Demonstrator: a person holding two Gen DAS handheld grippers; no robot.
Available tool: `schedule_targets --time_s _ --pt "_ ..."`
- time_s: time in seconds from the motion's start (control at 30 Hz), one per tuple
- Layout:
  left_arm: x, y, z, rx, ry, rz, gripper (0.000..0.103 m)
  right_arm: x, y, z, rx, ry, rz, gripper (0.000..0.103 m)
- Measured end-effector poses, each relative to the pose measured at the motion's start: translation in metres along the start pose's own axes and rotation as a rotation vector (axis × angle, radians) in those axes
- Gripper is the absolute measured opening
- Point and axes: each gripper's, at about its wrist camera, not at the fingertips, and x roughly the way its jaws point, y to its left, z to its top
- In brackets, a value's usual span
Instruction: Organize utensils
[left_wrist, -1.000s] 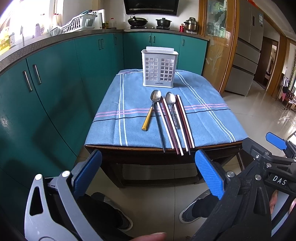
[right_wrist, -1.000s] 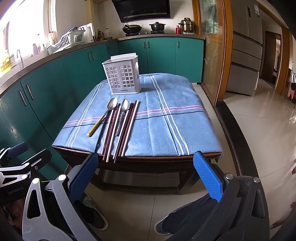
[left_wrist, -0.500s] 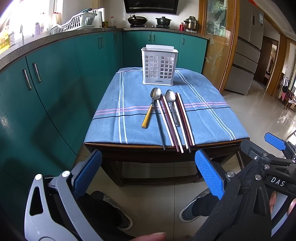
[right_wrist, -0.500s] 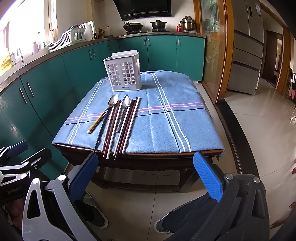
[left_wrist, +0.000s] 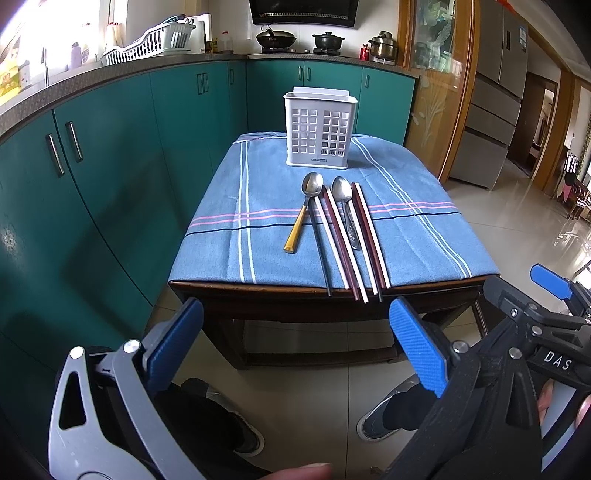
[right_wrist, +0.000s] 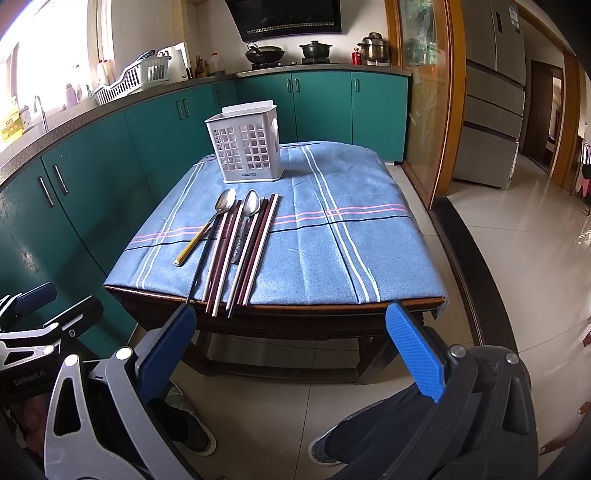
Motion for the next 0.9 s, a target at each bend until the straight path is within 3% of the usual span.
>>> schedule_targets --time_s 0.73,0.9 --pt "0.000 -0.001 -0.001 0.002 0.008 -0.004 0.099 -0.005 -0.003 0.002 0.004 -0.017 -0.003 0.100" --pt "-0.009 0.006 -0.001 -0.054 -0.019 -0.042 0.099 -0.020 0.000 0.003 -0.005 -0.086 0.018 0.100"
